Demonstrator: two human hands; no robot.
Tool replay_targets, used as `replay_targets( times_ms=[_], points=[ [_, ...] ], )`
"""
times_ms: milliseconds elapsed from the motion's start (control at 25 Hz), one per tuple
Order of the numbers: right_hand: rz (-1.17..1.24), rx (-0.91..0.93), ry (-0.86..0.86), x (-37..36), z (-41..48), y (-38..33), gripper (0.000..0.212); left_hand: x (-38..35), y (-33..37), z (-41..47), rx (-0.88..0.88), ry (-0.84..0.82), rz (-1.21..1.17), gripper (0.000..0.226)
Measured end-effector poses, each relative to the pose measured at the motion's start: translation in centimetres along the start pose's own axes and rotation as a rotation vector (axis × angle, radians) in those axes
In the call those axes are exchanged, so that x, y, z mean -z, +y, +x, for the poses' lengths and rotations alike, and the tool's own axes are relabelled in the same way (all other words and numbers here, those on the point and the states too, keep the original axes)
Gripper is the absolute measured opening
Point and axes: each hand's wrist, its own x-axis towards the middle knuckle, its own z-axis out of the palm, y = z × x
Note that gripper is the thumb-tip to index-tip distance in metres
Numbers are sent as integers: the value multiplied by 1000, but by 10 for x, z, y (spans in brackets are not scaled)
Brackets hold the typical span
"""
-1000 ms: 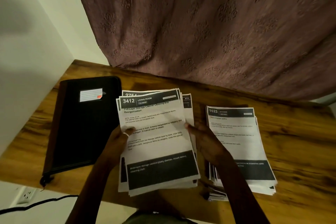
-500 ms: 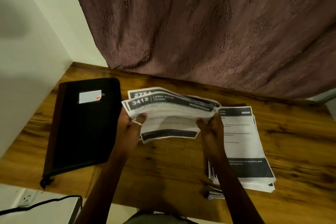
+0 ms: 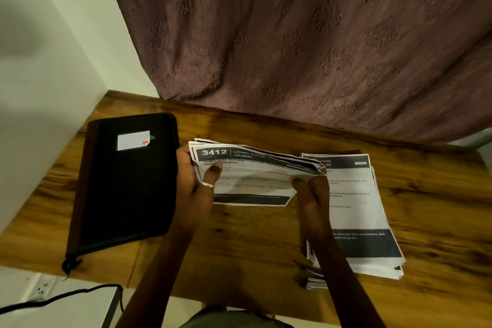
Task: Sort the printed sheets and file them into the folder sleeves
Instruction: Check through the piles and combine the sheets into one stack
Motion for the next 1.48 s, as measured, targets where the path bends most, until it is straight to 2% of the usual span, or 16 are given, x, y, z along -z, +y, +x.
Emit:
replay_targets(
  times_ms=[80, 120, 280, 320, 400, 480, 600, 720, 840, 920, 1000, 1080, 1200, 1400, 1480],
  points=[
    [12, 1, 5, -4, -3, -6, 89, -1, 0, -1, 8, -17, 33, 34],
    [8, 17, 7, -5, -3, -9, 92, -2, 0, 0, 8, -20, 59, 34],
    [18, 44, 19, -8, -2, -8, 60, -5, 2, 2, -65, -32, 113, 30],
    [20, 50, 18, -9, -2, -9, 63, -5, 2, 3, -46, -44, 91, 30],
    [14, 44, 40, -12, -3, -10, 83, -8, 1, 4, -10, -45, 87, 29],
    [-4, 46, 47, -12, -2, -7, 89, -10, -1, 5, 1, -24, 109, 24],
    [4, 54, 39, -13, -1, -8, 74, -8, -3, 9, -20, -23, 153, 23],
    [-77, 113, -9, -6, 4, -11, 38, -2, -1, 19, -72, -31, 222, 20],
    [-182, 189, -25, -2, 10, -26, 26, 2, 8, 28, -69, -33, 201, 18],
    [-168, 139, -31, -1, 17, -31, 23, 5, 8, 33, -10, -46, 135, 21],
    [-108, 7, -35, -2, 26, -31, 25, 9, -1, 35, 141, -110, 64, 27],
    [-79, -164, -24, -5, 33, -29, 26, 13, -14, 33, 267, -165, 101, 29],
    [-96, -316, -2, -8, 36, -17, 25, 14, -28, 23, 329, -189, 128, 29],
    [-118, -397, 26, -9, 38, 5, 26, 15, -43, 21, 448, -163, 161, 19],
    [-152, -394, 13, -9, 39, 8, 27, 14, -45, 21, 424, -167, 186, 21]
  ],
)
